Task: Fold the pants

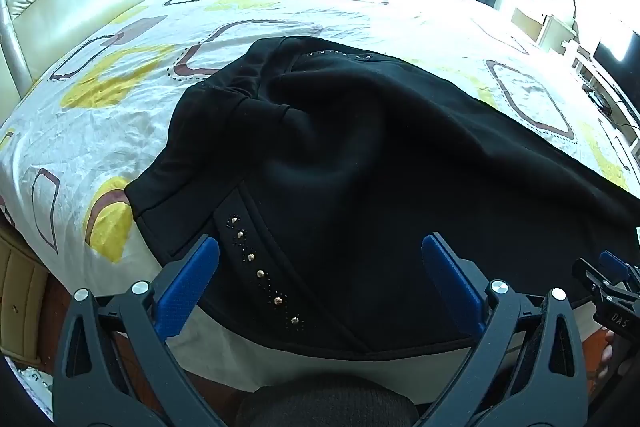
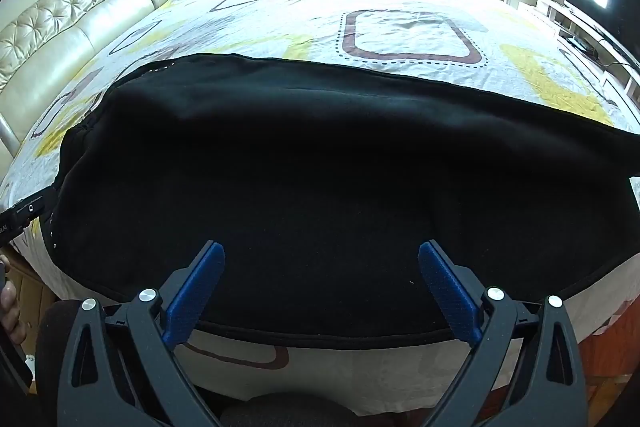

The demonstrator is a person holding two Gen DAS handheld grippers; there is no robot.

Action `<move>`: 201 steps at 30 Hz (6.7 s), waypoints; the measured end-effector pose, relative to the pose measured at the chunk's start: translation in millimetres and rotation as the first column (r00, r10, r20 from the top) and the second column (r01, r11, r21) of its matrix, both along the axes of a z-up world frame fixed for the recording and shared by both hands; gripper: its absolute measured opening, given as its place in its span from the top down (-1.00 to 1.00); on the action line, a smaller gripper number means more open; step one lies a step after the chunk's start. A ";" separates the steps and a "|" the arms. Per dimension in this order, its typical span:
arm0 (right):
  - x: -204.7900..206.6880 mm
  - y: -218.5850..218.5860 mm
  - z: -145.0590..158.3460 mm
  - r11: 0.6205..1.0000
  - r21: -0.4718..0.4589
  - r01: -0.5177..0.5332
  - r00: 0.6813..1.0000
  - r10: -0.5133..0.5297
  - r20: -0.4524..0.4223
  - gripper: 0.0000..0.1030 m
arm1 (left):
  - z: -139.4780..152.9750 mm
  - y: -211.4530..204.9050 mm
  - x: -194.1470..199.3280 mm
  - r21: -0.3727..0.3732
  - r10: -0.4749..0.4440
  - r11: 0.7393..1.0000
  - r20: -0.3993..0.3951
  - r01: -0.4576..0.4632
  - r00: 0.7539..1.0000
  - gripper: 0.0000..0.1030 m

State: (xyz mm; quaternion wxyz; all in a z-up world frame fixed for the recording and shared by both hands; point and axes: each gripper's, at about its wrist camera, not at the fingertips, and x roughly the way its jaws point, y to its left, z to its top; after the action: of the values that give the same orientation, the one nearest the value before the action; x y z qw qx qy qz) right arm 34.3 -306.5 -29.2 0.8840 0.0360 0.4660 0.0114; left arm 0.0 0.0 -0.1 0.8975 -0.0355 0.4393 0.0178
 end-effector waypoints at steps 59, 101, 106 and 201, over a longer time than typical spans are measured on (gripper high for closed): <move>78.4 -29.3 34.0 0.951 0.245 -0.188 0.981 0.193 0.007 -0.88 | 29.8 79.7 157.5 -0.151 -0.254 0.960 -0.105 0.238 0.961 -0.96; 275.2 27.4 -28.4 0.844 0.206 -0.496 0.784 0.537 -0.313 0.71 | -52.3 118.1 327.5 -0.394 -0.392 0.873 -0.219 0.286 0.894 0.32; 273.1 26.5 -5.3 0.854 0.137 -0.502 0.811 0.520 -0.270 0.85 | -47.5 120.3 327.3 -0.384 -0.385 0.876 -0.191 0.293 0.903 0.48; -16.5 75.4 44.4 0.773 0.113 -0.625 0.770 0.634 -0.076 0.43 | -78.5 237.6 11.3 -0.665 0.153 0.702 -0.206 -0.253 0.967 0.56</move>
State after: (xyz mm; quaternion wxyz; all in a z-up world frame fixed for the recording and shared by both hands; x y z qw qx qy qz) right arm 17.7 -231.1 15.1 0.7999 -0.0857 0.4982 0.3234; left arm 11.3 237.6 -78.7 0.7809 -0.4116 0.4678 -0.0447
